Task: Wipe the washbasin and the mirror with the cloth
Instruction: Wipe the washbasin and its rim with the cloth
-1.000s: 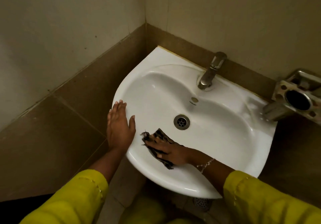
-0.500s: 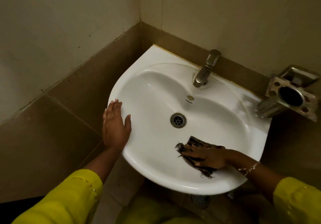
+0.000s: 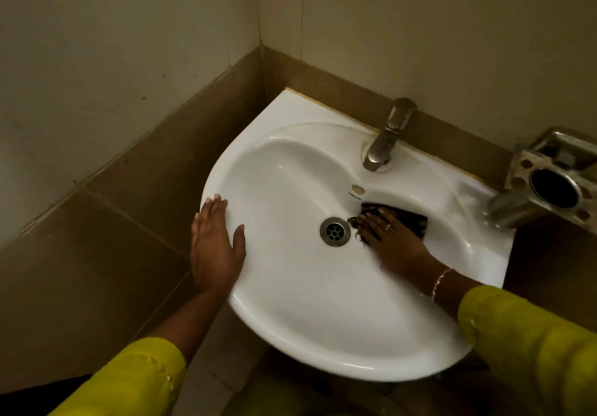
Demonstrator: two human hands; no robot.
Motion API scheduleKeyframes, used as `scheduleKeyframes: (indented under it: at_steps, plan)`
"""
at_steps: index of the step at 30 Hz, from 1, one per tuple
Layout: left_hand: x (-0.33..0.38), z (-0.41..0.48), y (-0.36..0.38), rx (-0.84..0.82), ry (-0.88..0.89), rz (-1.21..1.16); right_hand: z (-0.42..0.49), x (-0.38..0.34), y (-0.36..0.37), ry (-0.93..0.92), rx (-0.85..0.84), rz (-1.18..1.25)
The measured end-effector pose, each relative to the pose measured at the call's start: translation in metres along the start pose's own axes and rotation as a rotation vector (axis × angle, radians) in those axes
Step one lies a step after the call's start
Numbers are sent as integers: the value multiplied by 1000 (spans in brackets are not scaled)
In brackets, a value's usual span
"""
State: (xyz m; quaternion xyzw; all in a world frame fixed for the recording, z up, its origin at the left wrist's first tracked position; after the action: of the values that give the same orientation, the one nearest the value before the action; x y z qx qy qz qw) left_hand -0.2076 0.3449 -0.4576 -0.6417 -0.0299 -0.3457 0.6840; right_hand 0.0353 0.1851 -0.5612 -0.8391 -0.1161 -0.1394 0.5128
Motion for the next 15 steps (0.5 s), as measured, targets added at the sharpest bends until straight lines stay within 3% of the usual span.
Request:
scheduleKeyframes:
  at_steps: [3, 5, 7, 11, 15]
  plan:
    - [0, -1, 0, 3, -1, 4, 17, -7, -24, 9, 168, -96]
    - [-1, -1, 1, 1, -4, 6, 30, -17, -33, 15, 70, -61]
    - [-2, -1, 0, 1, -5, 6, 48, -26, -44, 11, 103, -124]
    - [0, 0, 0, -5, -6, 3, 89, -39, -83, 50, 265, 36]
    - [1, 0, -1, -7, -15, 4, 105, -44, -83, 7, 128, 263]
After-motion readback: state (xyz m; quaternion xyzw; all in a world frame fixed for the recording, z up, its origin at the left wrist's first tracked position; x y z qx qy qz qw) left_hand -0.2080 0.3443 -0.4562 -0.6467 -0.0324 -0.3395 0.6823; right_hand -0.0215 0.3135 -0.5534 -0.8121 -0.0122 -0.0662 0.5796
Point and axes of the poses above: each hand's wrist, its own z-axis towards the middle knuckle, its own y-axis out of the palm, x = y × z, the point moved 10 cm from there along z, towards the middle knuckle, and after that the axes turned 3 degrees about z, right-handed, at the moved point
